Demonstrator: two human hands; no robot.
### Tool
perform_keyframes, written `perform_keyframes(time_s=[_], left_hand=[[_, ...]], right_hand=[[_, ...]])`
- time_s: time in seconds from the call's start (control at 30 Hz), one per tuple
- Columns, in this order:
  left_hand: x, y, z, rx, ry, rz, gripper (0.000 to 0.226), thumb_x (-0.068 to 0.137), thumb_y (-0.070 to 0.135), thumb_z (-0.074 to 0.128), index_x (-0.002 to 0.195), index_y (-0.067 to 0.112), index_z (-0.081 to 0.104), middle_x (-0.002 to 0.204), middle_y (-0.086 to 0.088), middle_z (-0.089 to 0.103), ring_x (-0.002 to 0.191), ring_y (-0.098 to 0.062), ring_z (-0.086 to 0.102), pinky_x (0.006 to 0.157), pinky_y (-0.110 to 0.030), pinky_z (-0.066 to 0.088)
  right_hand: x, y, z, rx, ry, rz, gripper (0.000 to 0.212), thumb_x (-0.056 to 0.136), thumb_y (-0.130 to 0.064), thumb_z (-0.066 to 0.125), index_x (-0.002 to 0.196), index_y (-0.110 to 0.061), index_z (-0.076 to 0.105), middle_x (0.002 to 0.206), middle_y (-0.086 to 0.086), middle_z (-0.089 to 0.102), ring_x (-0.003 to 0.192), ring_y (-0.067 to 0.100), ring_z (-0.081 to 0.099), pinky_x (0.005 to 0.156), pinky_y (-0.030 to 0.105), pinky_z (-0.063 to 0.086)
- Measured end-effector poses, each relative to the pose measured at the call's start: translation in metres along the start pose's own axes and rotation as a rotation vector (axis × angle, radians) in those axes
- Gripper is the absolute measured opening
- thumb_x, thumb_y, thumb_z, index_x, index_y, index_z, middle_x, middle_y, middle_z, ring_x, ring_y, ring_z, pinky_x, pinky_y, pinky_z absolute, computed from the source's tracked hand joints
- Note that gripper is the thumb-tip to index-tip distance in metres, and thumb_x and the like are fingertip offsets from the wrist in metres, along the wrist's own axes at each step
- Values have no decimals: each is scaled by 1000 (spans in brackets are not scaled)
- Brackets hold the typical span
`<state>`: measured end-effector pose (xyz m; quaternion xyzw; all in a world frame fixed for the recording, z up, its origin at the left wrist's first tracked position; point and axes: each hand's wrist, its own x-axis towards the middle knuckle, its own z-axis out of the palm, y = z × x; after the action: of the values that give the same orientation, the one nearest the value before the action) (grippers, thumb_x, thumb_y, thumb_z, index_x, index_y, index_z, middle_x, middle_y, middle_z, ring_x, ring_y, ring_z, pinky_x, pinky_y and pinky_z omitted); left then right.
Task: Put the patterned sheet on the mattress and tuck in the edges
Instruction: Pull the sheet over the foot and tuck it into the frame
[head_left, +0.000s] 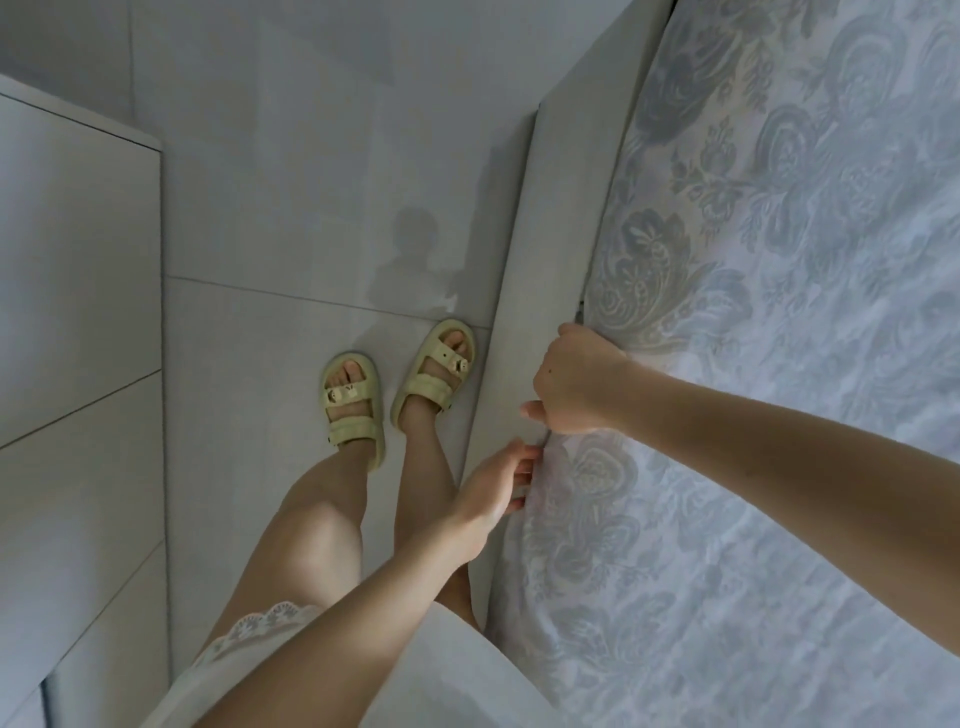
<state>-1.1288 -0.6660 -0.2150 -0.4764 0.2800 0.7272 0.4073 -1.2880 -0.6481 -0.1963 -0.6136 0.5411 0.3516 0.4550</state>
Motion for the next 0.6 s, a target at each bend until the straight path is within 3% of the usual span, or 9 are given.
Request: perform_keyframes(time_s=[0.1,0.2,0.37,0.47,0.53,0.6], left_hand=[[6,-7,16,-60,-85,-9,40,101,45,25,119,27,57,99,12,62,92,2,56,90,-19,42],[18,-8,30,-82,-105,-98,56,94,64,23,122,32,59,122,3,64,112,-12,58,108,-33,38],[25,0,13,-49,-49,-78,62,98,55,17,120,17,61,117,-3,65,107,-18,61,88,-28,48],[23,-10,-13,-44,164,39,68,101,46,15,112,-1,63,106,-13,65,94,-23,62,82,-28,50],[16,-25,-31,9,292,86,63,101,44,24,95,1,69,99,-14,69,86,-22,65,81,-34,53],[7,-47,-33,88,300,24,59,99,47,26,79,9,67,90,-13,72,84,-23,67,80,-38,55]], right_hand=[[-3,-4,-3,-7,-96,21,66,98,-54,10,112,-14,61,111,5,63,107,23,56,104,37,32],[-5,-6,0,-23,-139,59,69,97,-58,8,125,-15,55,125,6,58,118,23,50,103,35,28],[8,-5,2,-3,-153,117,75,95,-61,6,135,-15,49,136,8,51,127,25,44,105,40,26],[12,-7,5,-20,-101,111,76,93,-63,4,117,-17,60,119,5,61,113,23,53,102,38,31],[12,-9,7,-38,-48,97,75,93,-64,4,96,-18,63,104,3,65,101,22,57,101,39,32],[7,-12,8,-49,-14,91,75,93,-63,4,77,-18,62,88,2,66,90,20,58,102,39,30]])
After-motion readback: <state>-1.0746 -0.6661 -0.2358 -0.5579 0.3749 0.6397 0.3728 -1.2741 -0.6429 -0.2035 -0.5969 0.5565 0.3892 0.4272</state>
